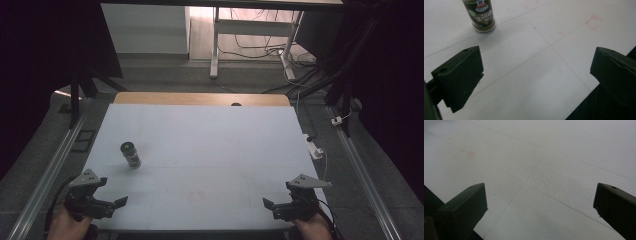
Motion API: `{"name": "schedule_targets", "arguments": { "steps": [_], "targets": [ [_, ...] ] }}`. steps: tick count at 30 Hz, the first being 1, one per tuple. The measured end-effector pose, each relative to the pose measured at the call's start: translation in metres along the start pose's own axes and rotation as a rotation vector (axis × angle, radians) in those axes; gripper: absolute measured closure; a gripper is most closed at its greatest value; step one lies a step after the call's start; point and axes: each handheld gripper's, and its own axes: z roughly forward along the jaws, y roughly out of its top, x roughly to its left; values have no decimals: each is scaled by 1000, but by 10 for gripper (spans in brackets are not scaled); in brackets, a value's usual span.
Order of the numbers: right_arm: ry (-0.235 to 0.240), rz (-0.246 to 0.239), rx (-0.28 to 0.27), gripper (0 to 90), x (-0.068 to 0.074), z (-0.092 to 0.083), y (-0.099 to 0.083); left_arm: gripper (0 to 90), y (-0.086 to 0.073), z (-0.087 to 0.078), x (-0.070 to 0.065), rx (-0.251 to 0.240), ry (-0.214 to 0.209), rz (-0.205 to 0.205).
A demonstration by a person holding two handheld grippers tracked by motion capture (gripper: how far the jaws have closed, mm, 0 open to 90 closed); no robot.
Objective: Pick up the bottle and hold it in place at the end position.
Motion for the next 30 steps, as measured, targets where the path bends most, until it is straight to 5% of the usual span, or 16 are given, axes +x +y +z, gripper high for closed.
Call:
{"name": "schedule_targets", "arguments": {
  "steps": [10, 30],
  "targets": [
    [3, -3, 9, 0, 0, 1, 0, 0, 5, 13, 10, -21, -9, -1],
    [5, -8, 22, 0, 1, 2, 0, 0, 27, 35, 34, -37, 86, -29]
  ]
}}
